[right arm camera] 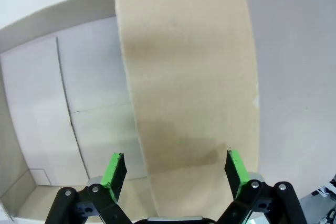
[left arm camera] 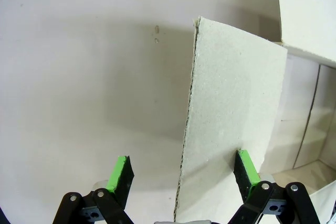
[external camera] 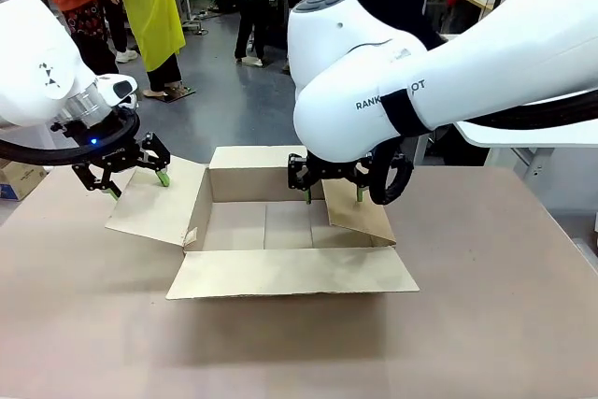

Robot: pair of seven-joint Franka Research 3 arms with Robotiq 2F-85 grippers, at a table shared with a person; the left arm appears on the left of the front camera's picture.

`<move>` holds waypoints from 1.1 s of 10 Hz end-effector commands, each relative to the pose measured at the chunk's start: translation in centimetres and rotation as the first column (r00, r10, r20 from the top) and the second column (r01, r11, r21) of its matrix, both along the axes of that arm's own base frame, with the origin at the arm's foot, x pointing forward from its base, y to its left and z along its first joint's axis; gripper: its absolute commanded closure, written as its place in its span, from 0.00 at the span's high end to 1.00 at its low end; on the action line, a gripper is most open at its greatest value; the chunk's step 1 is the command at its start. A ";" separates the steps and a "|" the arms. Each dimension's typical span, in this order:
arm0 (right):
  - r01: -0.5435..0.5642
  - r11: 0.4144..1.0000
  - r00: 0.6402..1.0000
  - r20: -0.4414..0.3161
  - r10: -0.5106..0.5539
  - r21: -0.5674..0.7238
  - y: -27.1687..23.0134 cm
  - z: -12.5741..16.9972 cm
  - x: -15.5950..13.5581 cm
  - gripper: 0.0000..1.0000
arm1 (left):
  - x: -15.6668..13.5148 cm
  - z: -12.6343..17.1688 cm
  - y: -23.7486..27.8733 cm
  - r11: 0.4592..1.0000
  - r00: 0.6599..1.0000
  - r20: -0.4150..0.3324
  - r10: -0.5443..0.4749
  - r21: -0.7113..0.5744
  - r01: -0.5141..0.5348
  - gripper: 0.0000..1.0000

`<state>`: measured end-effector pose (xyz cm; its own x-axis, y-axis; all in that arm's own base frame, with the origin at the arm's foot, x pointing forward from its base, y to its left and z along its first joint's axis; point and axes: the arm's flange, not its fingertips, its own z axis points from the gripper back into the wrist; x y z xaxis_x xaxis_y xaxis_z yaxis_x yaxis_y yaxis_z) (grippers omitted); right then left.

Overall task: Pack the gift set into the box.
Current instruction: Place both hands on the side flaps of the Package Box and spread them outward.

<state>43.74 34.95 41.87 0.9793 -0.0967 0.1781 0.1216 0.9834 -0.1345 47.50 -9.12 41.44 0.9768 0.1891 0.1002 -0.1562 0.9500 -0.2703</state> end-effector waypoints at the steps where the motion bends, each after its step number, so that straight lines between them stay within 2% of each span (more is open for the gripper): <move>1: 0.038 0.995 0.998 0.044 -0.034 -0.090 1.3 0.3 0.8 1.00 | -0.2 0.3 0.1 1.000 1.000 -0.007 0.009 0.011 -0.009 1.00; 5: 0.063 0.979 0.998 0.042 -0.056 -0.193 0.2 1.3 0.7 1.00 | -0.2 0.3 0.1 1.000 1.000 -0.007 0.009 0.011 -0.009 1.00; 7: 0.071 0.973 0.995 0.077 -0.056 -0.219 -0.5 2.5 0.1 1.00 | -0.2 0.3 0.1 1.000 1.000 -0.007 0.009 0.011 -0.009 1.00; 9: 0.080 0.978 0.994 0.095 -0.062 -0.192 -2.8 3.9 -0.5 1.00 | -0.2 0.3 0.1 1.000 1.000 -0.007 0.009 0.011 -0.009 1.00; 11: 0.046 0.991 0.993 0.114 -0.031 -0.128 -7.2 4.8 -1.0 1.00 | -0.2 0.3 0.1 1.000 1.000 -0.007 0.009 0.011 -0.009 1.00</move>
<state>43.72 30.96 47.05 0.9510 -0.1211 0.2847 0.2060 0.9343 -0.2909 47.50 -9.12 41.46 0.9768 0.1892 0.1004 -0.1562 0.9500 -0.2703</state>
